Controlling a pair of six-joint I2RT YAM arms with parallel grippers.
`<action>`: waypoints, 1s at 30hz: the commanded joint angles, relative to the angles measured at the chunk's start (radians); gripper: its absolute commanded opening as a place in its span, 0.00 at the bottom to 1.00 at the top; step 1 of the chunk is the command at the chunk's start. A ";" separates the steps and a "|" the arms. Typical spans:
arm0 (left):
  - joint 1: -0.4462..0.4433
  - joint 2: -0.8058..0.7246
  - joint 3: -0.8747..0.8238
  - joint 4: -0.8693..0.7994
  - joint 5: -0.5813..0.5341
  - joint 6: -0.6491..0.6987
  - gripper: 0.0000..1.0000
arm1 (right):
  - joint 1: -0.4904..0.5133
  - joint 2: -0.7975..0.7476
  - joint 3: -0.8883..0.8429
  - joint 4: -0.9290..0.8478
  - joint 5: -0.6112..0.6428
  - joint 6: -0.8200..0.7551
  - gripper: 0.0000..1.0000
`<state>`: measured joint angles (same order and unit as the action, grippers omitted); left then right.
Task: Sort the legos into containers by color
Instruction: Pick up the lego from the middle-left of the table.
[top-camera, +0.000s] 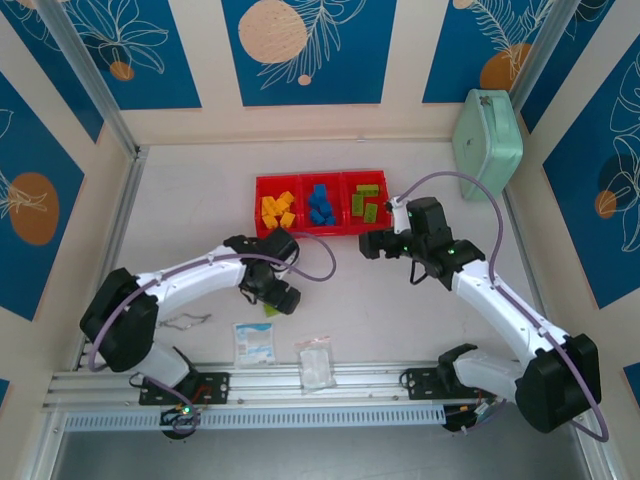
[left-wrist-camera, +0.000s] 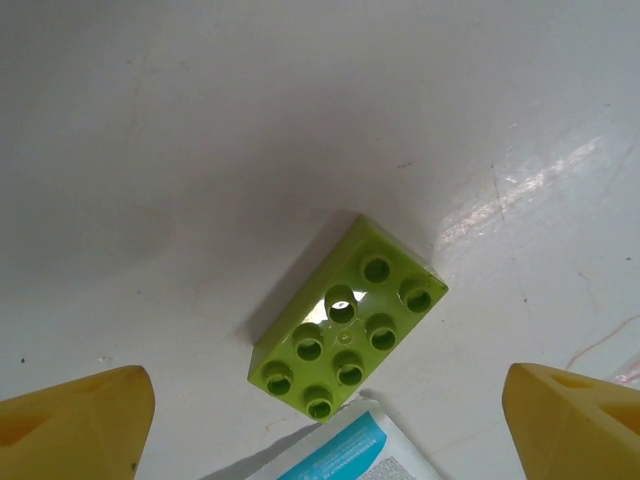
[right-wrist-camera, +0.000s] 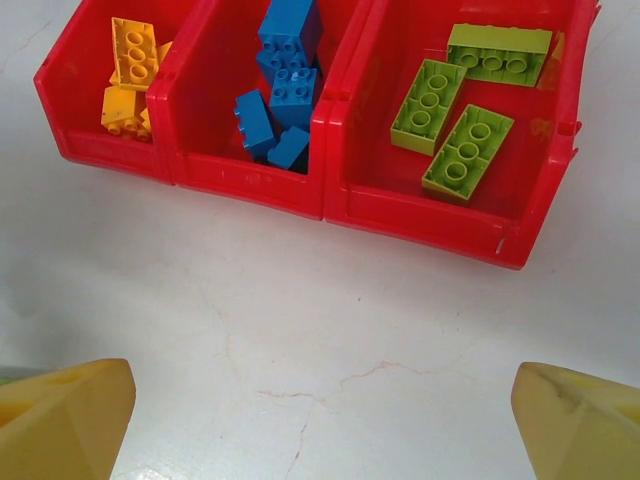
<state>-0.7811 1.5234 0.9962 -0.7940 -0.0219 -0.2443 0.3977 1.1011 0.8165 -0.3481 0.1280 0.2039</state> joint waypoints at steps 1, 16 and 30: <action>-0.009 0.020 0.004 0.028 -0.022 0.015 0.88 | -0.009 -0.038 -0.014 0.004 0.004 0.008 0.97; -0.024 0.031 -0.117 0.188 0.046 0.000 0.75 | -0.024 -0.082 -0.019 -0.033 0.004 0.041 0.97; -0.036 0.067 -0.215 0.269 0.126 -0.092 0.59 | -0.029 -0.047 -0.008 -0.025 -0.018 0.058 0.97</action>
<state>-0.7990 1.5654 0.8272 -0.5518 0.0319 -0.3058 0.3759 1.0508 0.8093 -0.3691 0.1299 0.2428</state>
